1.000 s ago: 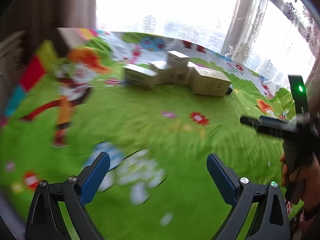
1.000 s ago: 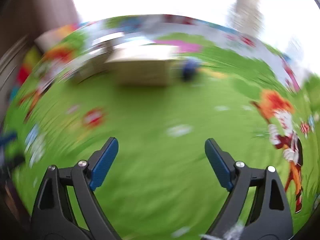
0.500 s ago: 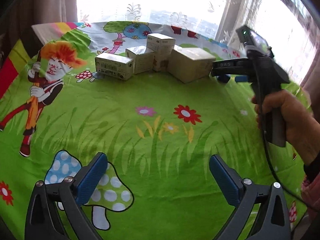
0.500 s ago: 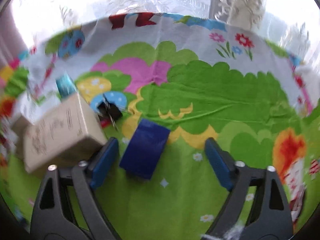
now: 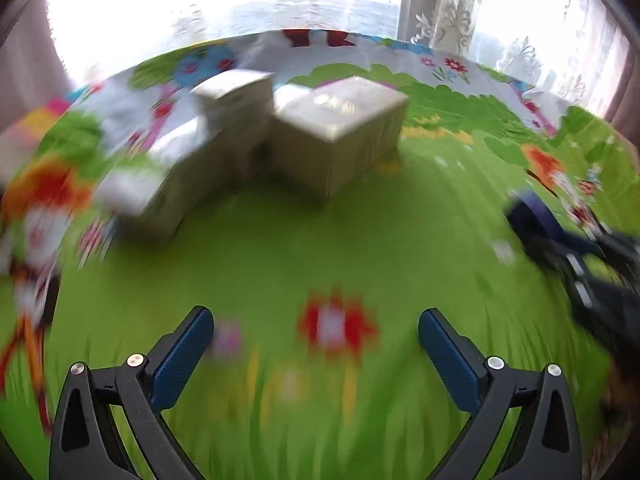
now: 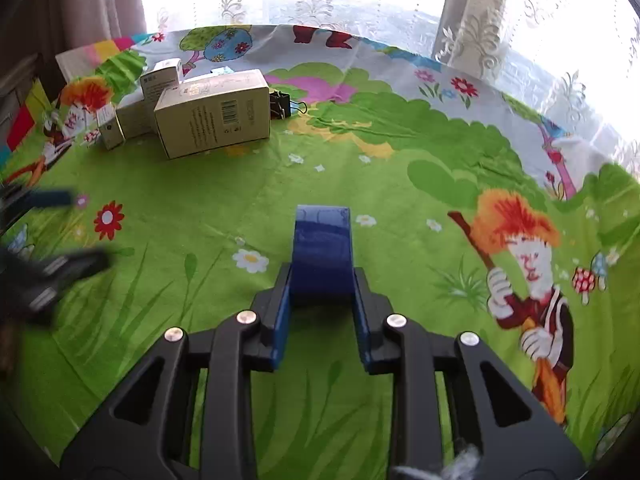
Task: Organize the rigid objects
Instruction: 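Grasp the blue block with the right tool, then grasp the beige gold-printed box with the left tool while the right tool holds the blue block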
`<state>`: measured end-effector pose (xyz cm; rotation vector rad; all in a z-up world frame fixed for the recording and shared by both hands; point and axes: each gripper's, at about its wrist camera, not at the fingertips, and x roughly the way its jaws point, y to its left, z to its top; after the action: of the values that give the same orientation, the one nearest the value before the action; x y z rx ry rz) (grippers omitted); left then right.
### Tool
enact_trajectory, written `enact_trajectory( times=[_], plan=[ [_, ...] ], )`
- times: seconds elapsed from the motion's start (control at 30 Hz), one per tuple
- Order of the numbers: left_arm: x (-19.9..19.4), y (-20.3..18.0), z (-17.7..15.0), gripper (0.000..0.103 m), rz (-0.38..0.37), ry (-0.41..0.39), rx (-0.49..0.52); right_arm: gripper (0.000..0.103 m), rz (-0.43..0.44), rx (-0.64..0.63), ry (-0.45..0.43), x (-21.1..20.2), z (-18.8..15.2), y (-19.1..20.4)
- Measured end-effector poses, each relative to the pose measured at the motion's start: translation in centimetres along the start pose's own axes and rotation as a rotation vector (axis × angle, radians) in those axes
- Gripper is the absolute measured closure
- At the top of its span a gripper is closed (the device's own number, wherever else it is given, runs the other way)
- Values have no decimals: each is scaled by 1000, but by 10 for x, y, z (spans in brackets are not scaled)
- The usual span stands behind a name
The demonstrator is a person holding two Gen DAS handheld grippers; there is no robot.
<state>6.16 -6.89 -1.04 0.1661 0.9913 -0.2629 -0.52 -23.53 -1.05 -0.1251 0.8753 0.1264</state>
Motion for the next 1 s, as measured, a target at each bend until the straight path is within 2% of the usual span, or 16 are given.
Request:
enact_trajectory(
  times=[0.1, 0.17, 0.27, 0.33, 0.37, 0.4, 0.5, 0.6, 0.7, 0.73, 0.77, 0.8, 0.87, 0.97, 1.0],
  plan=[
    [26, 1, 42, 0, -17, -9, -28, 71, 21, 49, 2, 3, 1, -6],
    [41, -1, 64, 0, -24, -10, -44, 72, 4, 44, 3, 3, 1, -2],
    [57, -8, 84, 0, 12, -6, -31, 71, 1, 42, 3, 4, 1, -2],
    [55, -12, 82, 18, -5, -42, -24, 71, 22, 59, 3, 4, 1, -6],
    [49, -14, 77, 38, -6, -67, -20, 71, 32, 67, 2, 4, 1, -8],
    [41, -18, 69, 50, -22, -79, -18, 71, 39, 73, 2, 4, 1, -9],
    [16, -26, 38, 50, -66, -86, -16, 71, 34, 68, 1, 4, 1, -8],
    [-13, -31, -7, 50, -99, -80, -16, 71, 31, 66, 1, 4, 0, -7],
    [-34, -32, -35, 49, -133, -81, -25, 71, 25, 60, 2, 4, 1, -5],
    [-37, -33, -38, 49, -139, -79, -23, 71, 23, 57, 3, 4, 1, -5],
    [-38, -33, -39, 42, -134, -74, -11, 71, 20, 55, 3, 4, 1, -5],
    [-37, -36, -36, 31, -115, -72, 13, 71, 17, 52, 3, 4, 1, -4],
    [-31, -41, -28, 18, -66, -71, 46, 71, 14, 49, 3, 4, 1, -4],
    [-14, -46, -11, 19, -51, -55, 61, 71, 15, 50, 4, 4, 1, -4],
    [-11, -46, -8, 26, -58, -56, 51, 71, 17, 52, 4, 4, 1, -5]
  ],
)
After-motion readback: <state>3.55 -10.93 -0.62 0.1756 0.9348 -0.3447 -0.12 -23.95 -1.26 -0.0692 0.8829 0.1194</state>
